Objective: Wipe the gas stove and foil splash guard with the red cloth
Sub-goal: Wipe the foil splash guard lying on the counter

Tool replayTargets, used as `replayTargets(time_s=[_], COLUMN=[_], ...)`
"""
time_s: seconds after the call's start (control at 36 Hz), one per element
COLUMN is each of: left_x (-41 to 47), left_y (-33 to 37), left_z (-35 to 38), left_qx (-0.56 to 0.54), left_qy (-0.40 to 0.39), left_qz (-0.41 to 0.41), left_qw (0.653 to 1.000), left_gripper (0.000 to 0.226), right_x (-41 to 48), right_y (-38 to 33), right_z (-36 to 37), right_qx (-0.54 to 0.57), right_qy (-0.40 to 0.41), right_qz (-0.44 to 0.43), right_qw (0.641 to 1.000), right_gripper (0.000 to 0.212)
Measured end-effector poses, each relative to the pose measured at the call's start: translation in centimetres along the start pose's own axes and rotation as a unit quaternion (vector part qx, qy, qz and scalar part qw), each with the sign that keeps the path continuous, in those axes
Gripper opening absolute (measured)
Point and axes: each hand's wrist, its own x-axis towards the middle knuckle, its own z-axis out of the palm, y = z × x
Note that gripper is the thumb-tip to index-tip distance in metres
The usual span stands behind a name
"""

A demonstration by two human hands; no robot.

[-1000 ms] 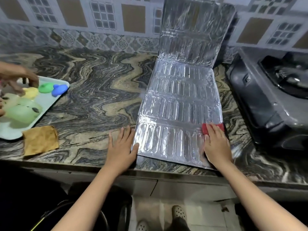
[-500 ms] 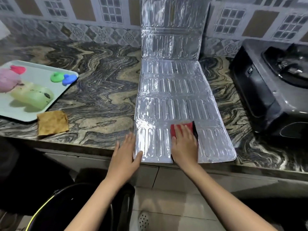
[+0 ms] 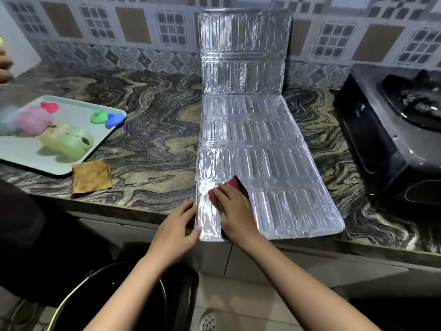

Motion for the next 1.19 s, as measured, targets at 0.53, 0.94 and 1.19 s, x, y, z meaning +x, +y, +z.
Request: replayTargets(time_s=[0.53, 0.94, 1.19], left_x=[12.2, 20.2, 15.0], left_y=[1.8, 5.4, 3.8], left_z=[-3.1, 4.4, 3.9], left_qx=[0.071, 0.16, 0.189], left_qy=[0.094, 0.023, 0.007], left_qz=[0.037, 0.066, 0.141], left_qw=[0.992, 0.985, 0.972], left_gripper=[0.042, 0.077, 0.071], right_x=[13.4, 9.7, 11.1], right_y=[11.2, 14.4, 15.7], right_z=[-7.7, -6.5, -8.8], right_qx=[-0.038, -0.039, -0.035], right_qy=[0.146, 0.238, 0.277], right_qz=[0.239, 0.23, 0.23], right_qw=[0.959, 0.943, 0.932], right_gripper=[0.062, 0.04, 0.038])
